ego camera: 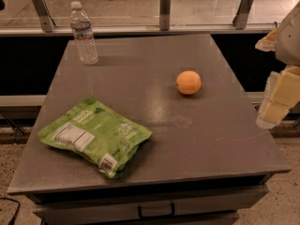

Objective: Move green rice chip bag near orange

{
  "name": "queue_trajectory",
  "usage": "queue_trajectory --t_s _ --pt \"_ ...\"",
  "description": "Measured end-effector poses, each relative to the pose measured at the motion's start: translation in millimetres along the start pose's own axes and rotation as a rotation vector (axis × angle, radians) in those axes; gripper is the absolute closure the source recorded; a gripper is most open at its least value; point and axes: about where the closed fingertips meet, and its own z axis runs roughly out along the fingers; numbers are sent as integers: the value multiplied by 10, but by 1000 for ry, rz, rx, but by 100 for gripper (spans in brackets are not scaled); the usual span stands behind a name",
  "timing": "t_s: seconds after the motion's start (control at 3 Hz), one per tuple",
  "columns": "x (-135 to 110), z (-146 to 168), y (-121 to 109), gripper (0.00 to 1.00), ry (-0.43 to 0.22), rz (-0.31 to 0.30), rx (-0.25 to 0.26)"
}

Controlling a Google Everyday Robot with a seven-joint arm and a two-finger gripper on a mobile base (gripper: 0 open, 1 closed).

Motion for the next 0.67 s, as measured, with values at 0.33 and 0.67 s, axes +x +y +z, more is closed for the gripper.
queue_trajectory --t_s 0.33,0.67 --pt "0 0 0 0 0 0 0" --pt "-131 3 12 0 -1 -25 -13"
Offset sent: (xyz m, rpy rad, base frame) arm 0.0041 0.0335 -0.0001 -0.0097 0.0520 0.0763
